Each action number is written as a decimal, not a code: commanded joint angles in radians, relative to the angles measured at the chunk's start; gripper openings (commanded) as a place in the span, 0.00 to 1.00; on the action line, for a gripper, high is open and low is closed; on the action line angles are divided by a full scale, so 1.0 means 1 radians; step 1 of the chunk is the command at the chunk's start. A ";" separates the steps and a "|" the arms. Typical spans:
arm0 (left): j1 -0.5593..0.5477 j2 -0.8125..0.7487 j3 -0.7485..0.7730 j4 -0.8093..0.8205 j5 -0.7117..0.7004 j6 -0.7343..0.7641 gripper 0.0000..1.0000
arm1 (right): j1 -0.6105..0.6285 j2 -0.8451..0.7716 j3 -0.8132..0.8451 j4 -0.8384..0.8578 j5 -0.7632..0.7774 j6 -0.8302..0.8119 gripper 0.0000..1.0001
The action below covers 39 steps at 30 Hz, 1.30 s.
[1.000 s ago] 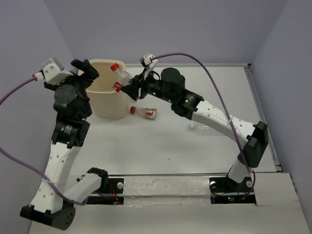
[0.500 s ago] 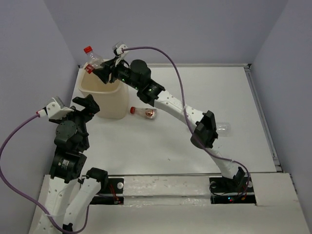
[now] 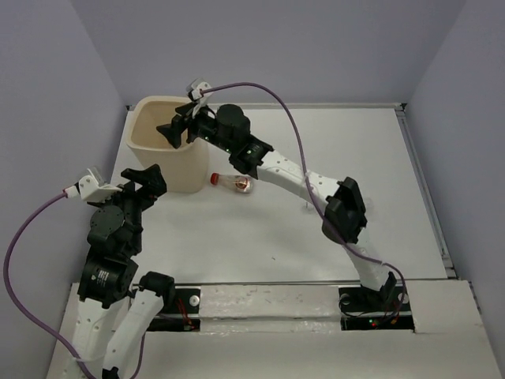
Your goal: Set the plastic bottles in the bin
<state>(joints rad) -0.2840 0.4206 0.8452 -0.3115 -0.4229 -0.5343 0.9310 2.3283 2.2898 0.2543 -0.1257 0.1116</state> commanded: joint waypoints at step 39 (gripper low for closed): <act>0.017 -0.049 -0.166 0.153 0.199 0.195 0.99 | -0.228 -0.199 -0.584 -0.566 -0.203 -0.385 0.18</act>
<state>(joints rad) -0.2790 0.4046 0.6785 -0.2146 -0.2283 -0.3626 0.7002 2.2604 1.8313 -0.3744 -0.3668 -0.3199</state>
